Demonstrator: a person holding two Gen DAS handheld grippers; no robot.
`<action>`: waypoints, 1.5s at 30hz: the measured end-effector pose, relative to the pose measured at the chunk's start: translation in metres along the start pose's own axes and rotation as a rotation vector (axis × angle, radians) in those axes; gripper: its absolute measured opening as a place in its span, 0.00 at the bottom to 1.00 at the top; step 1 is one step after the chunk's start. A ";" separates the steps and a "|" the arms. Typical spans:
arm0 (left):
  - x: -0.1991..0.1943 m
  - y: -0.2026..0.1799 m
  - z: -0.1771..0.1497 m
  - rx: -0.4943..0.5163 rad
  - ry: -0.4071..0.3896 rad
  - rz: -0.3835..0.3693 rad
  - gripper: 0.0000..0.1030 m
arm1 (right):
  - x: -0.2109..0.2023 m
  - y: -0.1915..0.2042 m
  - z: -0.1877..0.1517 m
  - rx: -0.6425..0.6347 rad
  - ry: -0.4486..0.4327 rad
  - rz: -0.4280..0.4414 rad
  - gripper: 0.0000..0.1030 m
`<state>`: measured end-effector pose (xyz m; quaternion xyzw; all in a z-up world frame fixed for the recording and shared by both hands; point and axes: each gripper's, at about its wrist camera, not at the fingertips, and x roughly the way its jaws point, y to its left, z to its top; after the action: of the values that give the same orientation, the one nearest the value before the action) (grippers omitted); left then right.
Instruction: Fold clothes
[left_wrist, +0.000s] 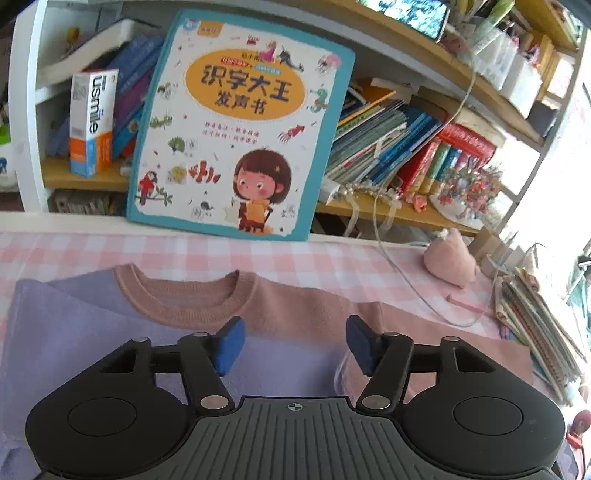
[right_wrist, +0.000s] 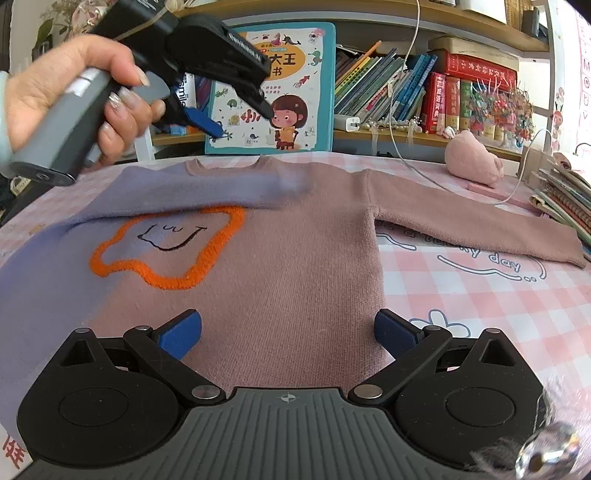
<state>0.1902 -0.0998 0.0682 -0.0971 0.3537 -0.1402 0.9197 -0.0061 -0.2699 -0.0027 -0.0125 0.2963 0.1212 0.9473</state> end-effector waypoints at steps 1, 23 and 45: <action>-0.005 0.000 0.001 0.010 -0.004 -0.004 0.69 | 0.000 0.000 0.000 -0.004 0.001 -0.002 0.98; -0.135 0.099 -0.151 0.330 -0.105 0.264 0.78 | 0.004 0.007 -0.001 -0.047 0.019 -0.040 0.99; -0.157 0.158 -0.180 0.166 -0.106 0.248 0.45 | 0.004 0.005 0.000 -0.033 0.015 -0.073 0.99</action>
<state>-0.0135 0.0860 -0.0098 0.0163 0.3010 -0.0492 0.9522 -0.0045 -0.2644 -0.0050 -0.0401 0.3008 0.0913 0.9485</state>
